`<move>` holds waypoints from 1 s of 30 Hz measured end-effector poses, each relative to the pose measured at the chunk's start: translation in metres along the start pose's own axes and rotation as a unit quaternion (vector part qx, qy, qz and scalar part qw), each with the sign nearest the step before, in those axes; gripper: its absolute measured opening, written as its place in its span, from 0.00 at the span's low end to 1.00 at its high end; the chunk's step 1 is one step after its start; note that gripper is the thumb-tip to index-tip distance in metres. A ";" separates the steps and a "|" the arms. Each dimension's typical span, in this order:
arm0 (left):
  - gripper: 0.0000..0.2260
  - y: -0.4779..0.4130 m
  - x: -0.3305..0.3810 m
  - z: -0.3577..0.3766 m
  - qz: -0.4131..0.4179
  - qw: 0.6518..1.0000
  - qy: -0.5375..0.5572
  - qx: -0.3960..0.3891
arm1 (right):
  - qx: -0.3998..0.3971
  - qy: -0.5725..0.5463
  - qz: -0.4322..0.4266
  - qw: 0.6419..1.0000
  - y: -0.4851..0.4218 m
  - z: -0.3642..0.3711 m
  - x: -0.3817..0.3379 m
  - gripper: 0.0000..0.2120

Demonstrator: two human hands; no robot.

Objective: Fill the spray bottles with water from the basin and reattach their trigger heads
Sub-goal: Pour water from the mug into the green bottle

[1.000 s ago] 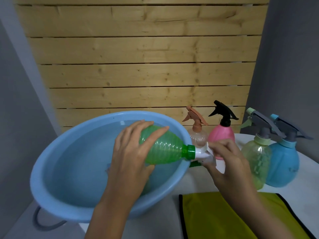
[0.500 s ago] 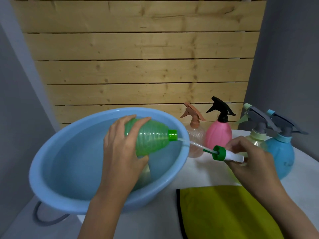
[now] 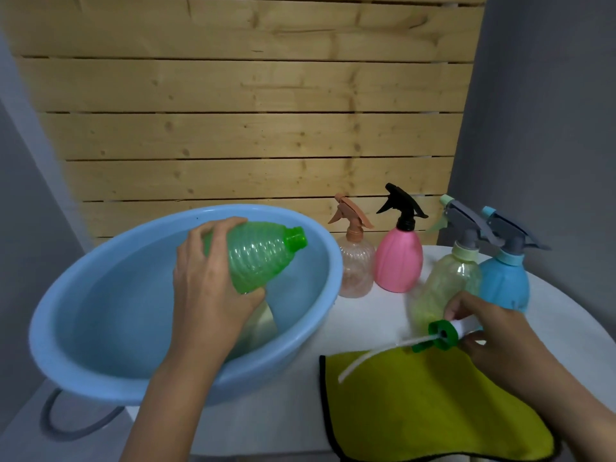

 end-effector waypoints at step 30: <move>0.39 -0.002 0.004 -0.003 -0.012 0.999 0.041 0.018 | -0.210 0.145 -0.015 0.967 0.017 0.034 -0.029 0.32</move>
Point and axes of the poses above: each hand's wrist, its own y-axis away from the middle knuckle, its own z-axis out of the palm, x = y × z, the point moved 2 cm from there along -y, towards the middle knuckle, and after that the axes turned 2 degrees about z, right-handed, at the moved point
